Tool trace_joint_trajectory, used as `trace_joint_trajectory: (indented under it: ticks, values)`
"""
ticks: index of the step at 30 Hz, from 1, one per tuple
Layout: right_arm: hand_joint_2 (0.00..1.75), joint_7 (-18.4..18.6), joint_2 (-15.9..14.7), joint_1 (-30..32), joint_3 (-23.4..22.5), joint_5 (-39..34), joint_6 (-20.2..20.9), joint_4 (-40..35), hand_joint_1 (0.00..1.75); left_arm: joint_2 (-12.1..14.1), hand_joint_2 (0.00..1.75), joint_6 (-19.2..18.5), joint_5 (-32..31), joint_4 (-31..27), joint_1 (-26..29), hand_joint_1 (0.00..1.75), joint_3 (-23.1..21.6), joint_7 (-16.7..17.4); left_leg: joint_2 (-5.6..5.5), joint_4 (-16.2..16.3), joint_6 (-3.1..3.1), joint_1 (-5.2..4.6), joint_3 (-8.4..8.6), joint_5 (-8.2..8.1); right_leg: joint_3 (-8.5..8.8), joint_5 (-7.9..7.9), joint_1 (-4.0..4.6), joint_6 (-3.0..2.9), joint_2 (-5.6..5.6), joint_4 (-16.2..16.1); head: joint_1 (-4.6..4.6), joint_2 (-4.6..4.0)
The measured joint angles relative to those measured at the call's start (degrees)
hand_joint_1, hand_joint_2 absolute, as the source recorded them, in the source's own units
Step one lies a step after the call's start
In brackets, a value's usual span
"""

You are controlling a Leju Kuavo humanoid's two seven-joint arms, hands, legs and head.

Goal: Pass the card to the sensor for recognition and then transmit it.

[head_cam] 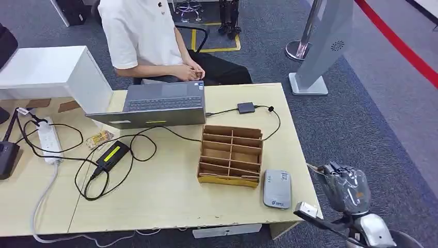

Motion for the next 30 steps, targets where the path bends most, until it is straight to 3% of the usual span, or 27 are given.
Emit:
trace_joint_trajectory:
  ticks: [12, 30]
  values:
    - [1.75, -0.1, 2.8, 3.6, 1.7, -3.5, 0.2, 3.3, 1.75, -0.2, 1.75, -0.3, 1.7, 0.0, 0.1, 0.00, 0.0, -0.1, 0.01, 0.0, 0.00, 0.00, 0.02, 0.00, 0.01, 0.00, 0.00, 0.00, 0.01, 0.0, -0.02, 0.00]
    - [1.75, -0.1, 5.1, 1.4, 8.5, -7.1, -0.5, 10.2, 1.75, -0.1, 1.75, -0.8, 3.3, 0.0, 0.3, 0.00, 0.0, -0.1, 0.04, 0.0, -0.01, 0.01, 0.02, 0.01, 0.03, 0.00, 0.01, -0.01, 0.03, 0.0, -0.02, 0.00]
